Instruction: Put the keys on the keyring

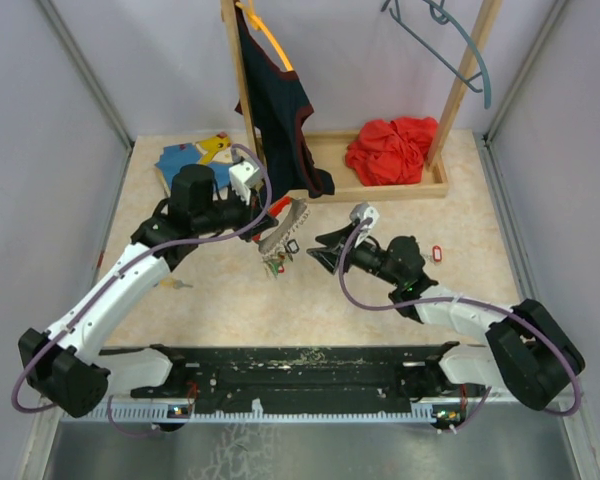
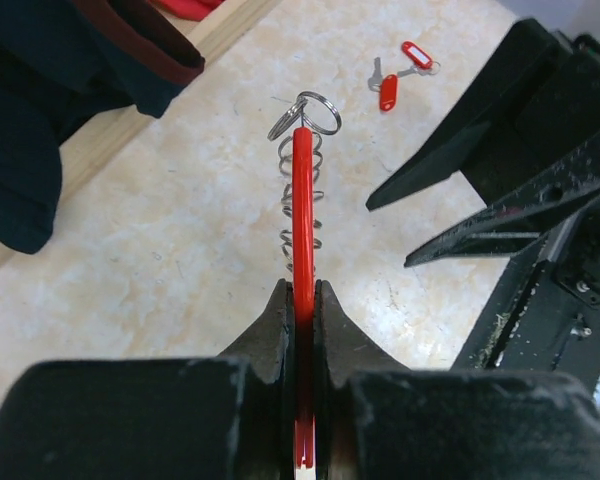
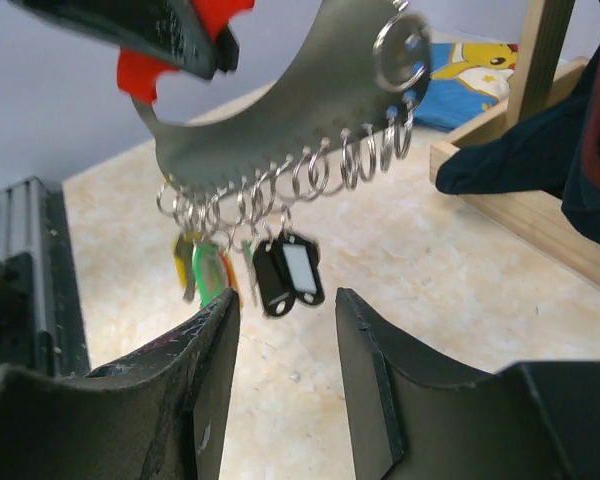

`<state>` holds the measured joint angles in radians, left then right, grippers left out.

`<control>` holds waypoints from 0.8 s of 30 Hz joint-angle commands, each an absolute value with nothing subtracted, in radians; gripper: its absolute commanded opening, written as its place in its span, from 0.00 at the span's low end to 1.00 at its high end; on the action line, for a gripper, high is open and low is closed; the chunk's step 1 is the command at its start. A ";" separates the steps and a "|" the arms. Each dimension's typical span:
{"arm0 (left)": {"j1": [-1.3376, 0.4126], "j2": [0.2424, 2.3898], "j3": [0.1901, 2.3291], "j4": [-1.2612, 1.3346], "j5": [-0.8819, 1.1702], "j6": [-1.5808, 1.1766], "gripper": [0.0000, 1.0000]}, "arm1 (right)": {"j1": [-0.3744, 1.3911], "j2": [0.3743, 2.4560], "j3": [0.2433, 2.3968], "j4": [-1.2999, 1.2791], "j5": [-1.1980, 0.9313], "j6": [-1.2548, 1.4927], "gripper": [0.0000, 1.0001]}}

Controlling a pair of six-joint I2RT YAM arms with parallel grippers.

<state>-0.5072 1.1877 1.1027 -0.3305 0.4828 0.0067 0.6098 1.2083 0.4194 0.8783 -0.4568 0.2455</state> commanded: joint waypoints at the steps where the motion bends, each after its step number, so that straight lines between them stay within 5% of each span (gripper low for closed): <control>1: -0.537 1.205 1.183 -0.428 0.371 0.097 0.00 | 0.672 1.191 0.395 0.936 -0.359 0.096 0.43; 24: -0.565 1.186 1.161 -0.378 0.481 0.113 0.00 | 0.869 1.366 0.359 1.257 -0.087 -0.156 0.28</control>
<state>-0.5606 1.2118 1.1637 -0.4263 0.4397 0.0963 0.8494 1.3487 0.3584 1.1370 -0.1547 -0.0971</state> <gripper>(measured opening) 0.051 0.303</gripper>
